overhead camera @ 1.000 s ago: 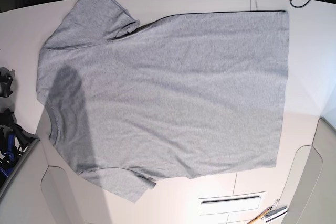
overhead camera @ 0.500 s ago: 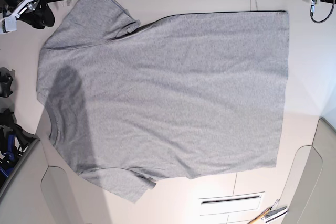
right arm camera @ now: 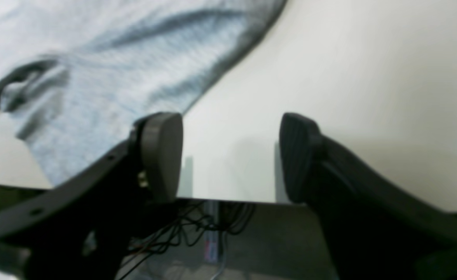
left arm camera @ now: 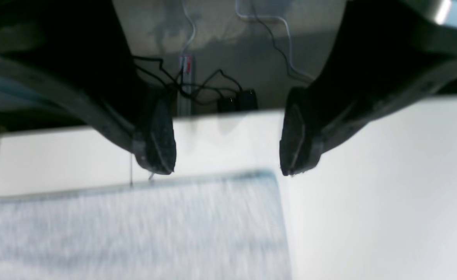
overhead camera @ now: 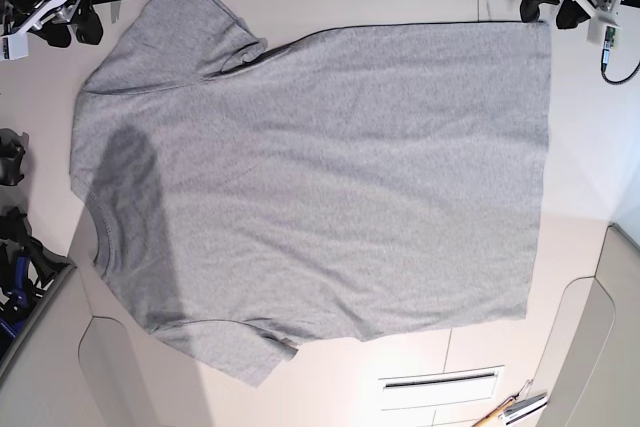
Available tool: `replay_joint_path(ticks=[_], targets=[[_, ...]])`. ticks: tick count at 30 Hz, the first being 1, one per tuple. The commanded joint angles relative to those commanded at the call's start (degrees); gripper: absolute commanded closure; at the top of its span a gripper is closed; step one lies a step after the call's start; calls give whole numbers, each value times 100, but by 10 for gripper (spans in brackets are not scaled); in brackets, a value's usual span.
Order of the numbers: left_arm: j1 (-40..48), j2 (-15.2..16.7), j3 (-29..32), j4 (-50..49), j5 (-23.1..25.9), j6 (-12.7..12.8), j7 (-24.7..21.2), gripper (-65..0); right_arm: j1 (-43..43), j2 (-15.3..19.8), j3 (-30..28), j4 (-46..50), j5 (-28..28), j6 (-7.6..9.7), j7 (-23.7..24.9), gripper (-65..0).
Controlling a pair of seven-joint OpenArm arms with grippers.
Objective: Fold the T-shirt properly
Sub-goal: 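Move both grippers to the shirt's side edge and pinch it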
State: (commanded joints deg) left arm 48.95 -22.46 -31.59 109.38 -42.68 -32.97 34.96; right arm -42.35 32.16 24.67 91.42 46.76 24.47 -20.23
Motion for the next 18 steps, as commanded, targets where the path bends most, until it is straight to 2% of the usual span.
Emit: replay_joint_path(ticks=[2,4,5,8,10,12,18], targets=[[-72,-90,0,0,4,85,0,-452,153,2,0,-271,201,35,-129,-390],[-103,-151,0,-11,33,83,24,-452,304,-15,0,-490,236,173,-289,-390],[-136,-153,-2,-35,153,90,15,-452,369,-20,0,-575,236,245,-337,-390],[-273,-153,-4,-192,483,258,17,-452,461,-50,-2,-675,378,278,-389,-390],[-372,-151,-4,-378,452,254,15,-452,457,-94,-4,-675,474,306,-439,-390],[-522,-153,-4,-605,457,256,22,-452,457,-109,-26,-675,472,433,-557,-390],[-739,-151,-4,-1060,131,229,131,-452,457,-144,-479,-675,468,446,-579,-390]])
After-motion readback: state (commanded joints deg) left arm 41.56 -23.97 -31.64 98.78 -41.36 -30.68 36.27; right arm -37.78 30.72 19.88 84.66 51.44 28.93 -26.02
